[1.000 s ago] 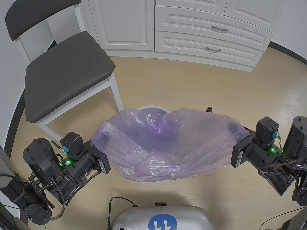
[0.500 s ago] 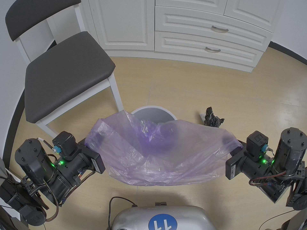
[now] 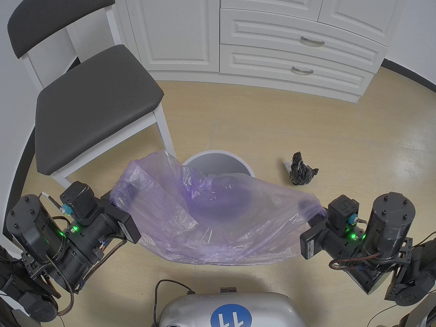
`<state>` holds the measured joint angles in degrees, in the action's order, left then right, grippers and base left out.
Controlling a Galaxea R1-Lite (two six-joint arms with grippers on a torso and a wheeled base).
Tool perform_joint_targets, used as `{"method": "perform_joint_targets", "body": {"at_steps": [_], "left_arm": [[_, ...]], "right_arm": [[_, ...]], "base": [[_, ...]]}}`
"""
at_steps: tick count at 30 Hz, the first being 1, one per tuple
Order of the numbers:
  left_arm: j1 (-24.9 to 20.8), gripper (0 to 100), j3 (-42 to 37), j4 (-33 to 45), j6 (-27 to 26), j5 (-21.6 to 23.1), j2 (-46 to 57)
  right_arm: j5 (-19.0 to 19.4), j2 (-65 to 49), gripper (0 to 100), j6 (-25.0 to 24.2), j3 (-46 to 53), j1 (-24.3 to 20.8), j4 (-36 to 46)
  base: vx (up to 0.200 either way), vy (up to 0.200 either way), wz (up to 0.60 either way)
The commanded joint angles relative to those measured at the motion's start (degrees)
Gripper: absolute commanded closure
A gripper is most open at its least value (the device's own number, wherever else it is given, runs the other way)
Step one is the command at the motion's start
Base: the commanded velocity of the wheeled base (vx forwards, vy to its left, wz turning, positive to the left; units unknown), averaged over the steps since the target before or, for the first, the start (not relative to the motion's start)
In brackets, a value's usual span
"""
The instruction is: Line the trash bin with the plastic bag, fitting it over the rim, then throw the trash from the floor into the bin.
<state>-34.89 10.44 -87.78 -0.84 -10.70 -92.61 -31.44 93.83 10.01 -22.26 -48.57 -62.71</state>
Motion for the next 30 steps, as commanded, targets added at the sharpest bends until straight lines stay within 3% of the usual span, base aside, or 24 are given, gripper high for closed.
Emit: {"method": "perform_joint_targets", "body": {"at_steps": [1,6,7,12,23,30], "left_arm": [[0.00,100,-1.12,-0.02,-0.92,-0.02,0.68],[2.11,100,-2.79,-0.02,-5.05,-0.11,0.68],[3.34,100,-4.28,-0.02,-7.95,-0.02,0.85],[3.86,100,-6.04,-0.02,-11.38,-0.20,0.85],[3.95,100,-6.57,-0.02,-12.08,-0.20,-0.02],[3.95,100,-6.48,-0.02,-12.08,0.07,-0.11]], "right_arm": [[0.06,6.98,100,-0.08,0.38,-0.74,-4.62],[0.06,9.26,100,-0.08,0.90,-2.06,-9.80],[0.06,10.50,100,-0.08,1.17,-2.23,-11.38],[0.06,11.29,100,-0.08,0.99,-2.94,-12.26],[0.06,11.29,100,-0.08,1.17,-2.94,-12.26],[0.15,10.58,100,-0.16,0.64,1.28,-12.09]], "base": [[0.000,0.000,0.00],[0.000,0.000,0.00],[0.000,0.000,0.00],[0.000,0.000,0.00],[0.000,0.000,0.00],[0.000,0.000,0.00]]}}
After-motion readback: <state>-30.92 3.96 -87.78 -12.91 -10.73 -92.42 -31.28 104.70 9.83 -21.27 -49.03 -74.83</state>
